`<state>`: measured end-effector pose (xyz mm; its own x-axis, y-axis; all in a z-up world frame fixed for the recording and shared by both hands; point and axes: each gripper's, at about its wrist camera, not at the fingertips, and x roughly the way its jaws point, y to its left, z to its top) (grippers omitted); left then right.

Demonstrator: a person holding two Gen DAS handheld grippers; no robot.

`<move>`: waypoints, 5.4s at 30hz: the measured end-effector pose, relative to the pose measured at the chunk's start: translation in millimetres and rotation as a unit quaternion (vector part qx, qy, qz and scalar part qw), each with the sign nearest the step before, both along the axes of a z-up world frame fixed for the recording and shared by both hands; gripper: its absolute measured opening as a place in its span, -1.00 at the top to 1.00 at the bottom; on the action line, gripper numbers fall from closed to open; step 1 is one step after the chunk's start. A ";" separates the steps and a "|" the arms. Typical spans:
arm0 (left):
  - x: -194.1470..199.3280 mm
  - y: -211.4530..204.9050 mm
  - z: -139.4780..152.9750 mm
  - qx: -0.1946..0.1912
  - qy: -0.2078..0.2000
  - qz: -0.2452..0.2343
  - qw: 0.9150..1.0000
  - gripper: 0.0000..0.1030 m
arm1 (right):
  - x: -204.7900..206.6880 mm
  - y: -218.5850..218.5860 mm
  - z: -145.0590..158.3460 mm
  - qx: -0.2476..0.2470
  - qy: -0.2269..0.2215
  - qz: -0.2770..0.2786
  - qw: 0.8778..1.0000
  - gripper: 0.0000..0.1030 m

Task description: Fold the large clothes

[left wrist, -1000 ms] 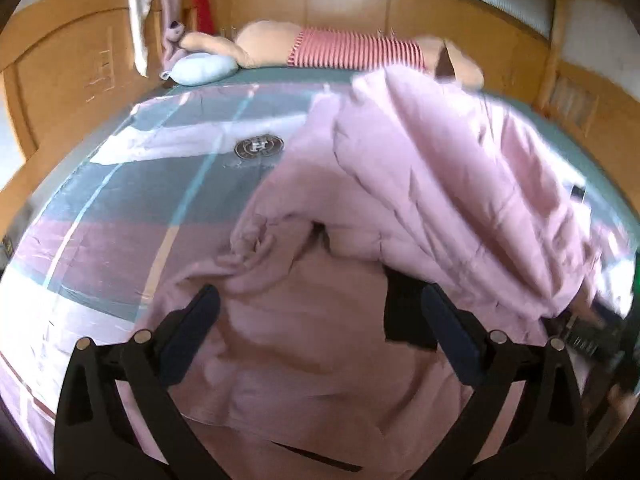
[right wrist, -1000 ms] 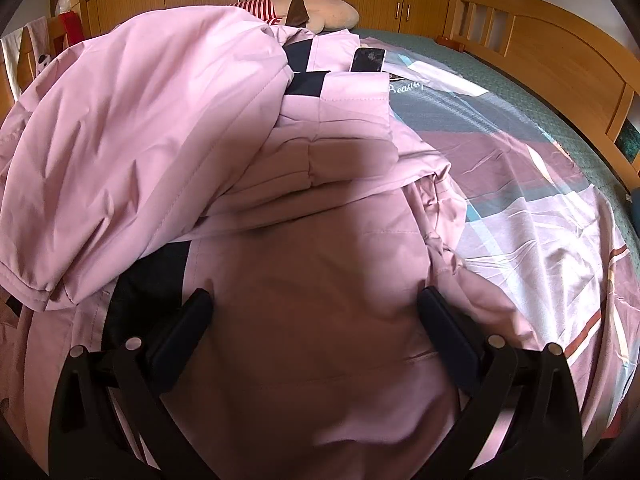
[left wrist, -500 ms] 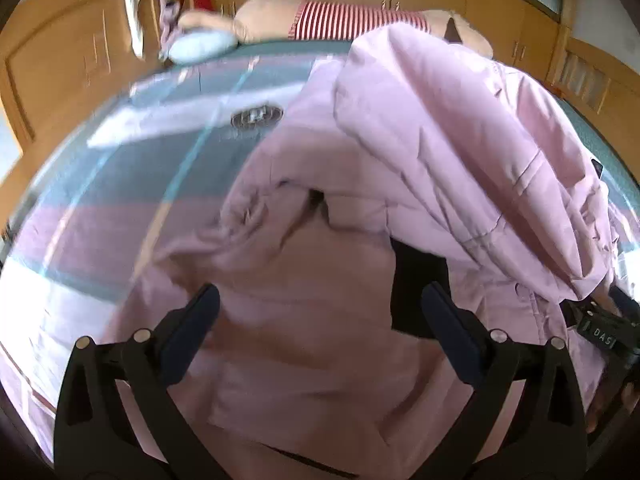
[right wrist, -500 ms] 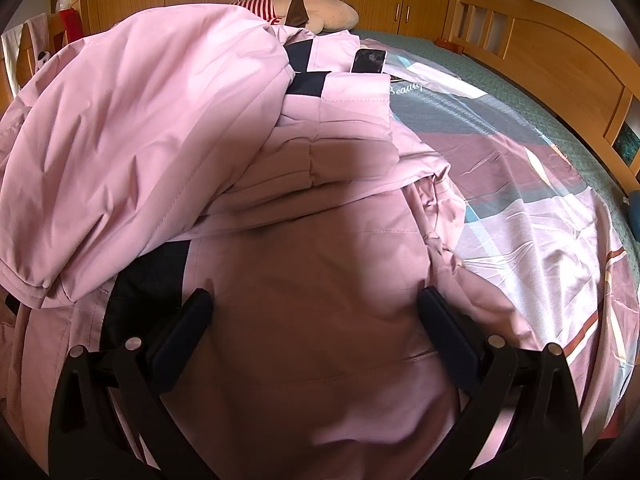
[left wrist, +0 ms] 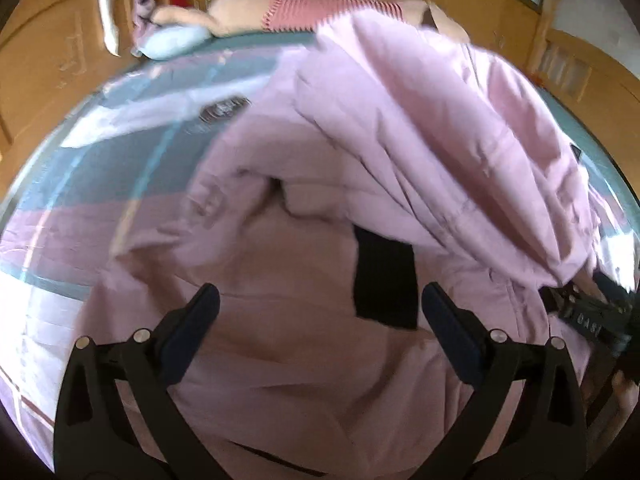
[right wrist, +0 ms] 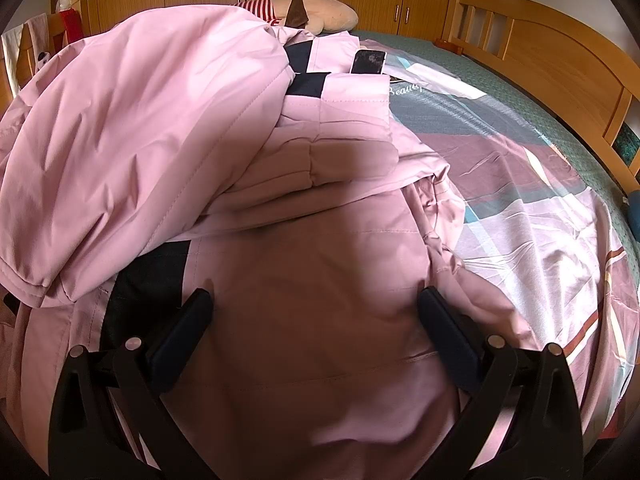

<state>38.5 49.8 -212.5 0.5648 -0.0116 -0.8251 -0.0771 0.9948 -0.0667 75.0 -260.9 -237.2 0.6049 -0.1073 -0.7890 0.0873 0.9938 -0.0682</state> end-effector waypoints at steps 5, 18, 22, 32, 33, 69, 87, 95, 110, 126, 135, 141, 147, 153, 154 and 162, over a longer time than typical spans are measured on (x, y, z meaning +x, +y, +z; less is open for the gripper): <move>22.8 -3.3 -25.2 0.045 0.034 -0.008 0.998 -0.96 | 0.2 0.0 -0.4 0.000 0.000 0.000 1.000 -0.97; 27.3 -26.1 -31.7 0.057 0.007 -0.059 0.997 -0.96 | 0.2 -0.3 -0.5 0.001 0.000 0.000 1.000 -0.97; 33.2 -15.2 -32.7 0.022 0.012 -0.049 0.999 -0.96 | 0.0 1.0 0.4 0.000 0.000 0.000 1.000 -0.97; 36.2 -12.4 -26.8 0.023 0.014 -0.046 0.999 -0.96 | 0.2 0.5 0.2 0.001 0.000 0.000 1.000 -0.97; 35.8 -16.0 -34.4 0.035 0.022 -0.046 0.998 -0.96 | 0.2 0.6 0.2 0.001 0.000 0.000 1.000 -0.97; 6.4 63.8 40.7 0.071 -0.027 0.087 0.993 -0.96 | 1.8 1.1 1.1 0.010 -0.002 -0.002 1.000 -0.97; -75.8 154.6 -33.4 -0.174 0.151 0.030 0.973 -0.96 | -111.9 -105.0 21.8 0.108 0.217 0.001 0.970 -0.97; -82.1 127.6 -34.8 -0.128 0.140 0.024 0.982 -0.96 | -126.5 -94.5 1.4 0.173 0.241 0.036 0.954 -0.97; -106.7 111.5 -34.5 -0.102 0.125 0.030 0.987 -0.96 | -131.8 -44.8 1.7 0.117 0.292 0.111 0.943 -0.97; -146.1 141.5 -36.6 -0.136 0.122 0.107 0.977 -0.96 | -135.6 -8.5 -0.5 0.087 0.300 0.122 0.942 -0.97; -137.4 126.1 -39.3 -0.122 0.134 0.085 0.980 -0.96 | -135.5 -9.7 5.4 0.092 0.282 0.129 0.946 -0.63; -129.7 121.2 -42.1 -0.108 0.146 0.089 0.979 -0.96 | -132.5 -10.9 -11.8 0.105 0.287 0.111 0.946 -0.96; -117.6 111.6 -47.7 -0.098 0.151 0.091 0.979 -0.96 | -125.9 -11.4 -17.2 0.104 0.291 0.104 0.945 -0.97; -117.0 110.5 -50.5 -0.093 0.154 0.092 0.979 -0.96 | -122.7 2.5 -19.5 0.088 0.286 0.109 0.948 -0.97; -117.8 111.6 -50.8 -0.093 0.154 0.092 0.980 -0.96 | -124.2 3.3 -19.7 0.085 0.283 0.109 0.949 -0.97; -122.7 114.1 -44.0 -0.117 0.132 0.080 0.981 -0.71 | -136.3 8.5 -9.3 0.091 0.260 0.133 0.952 -0.65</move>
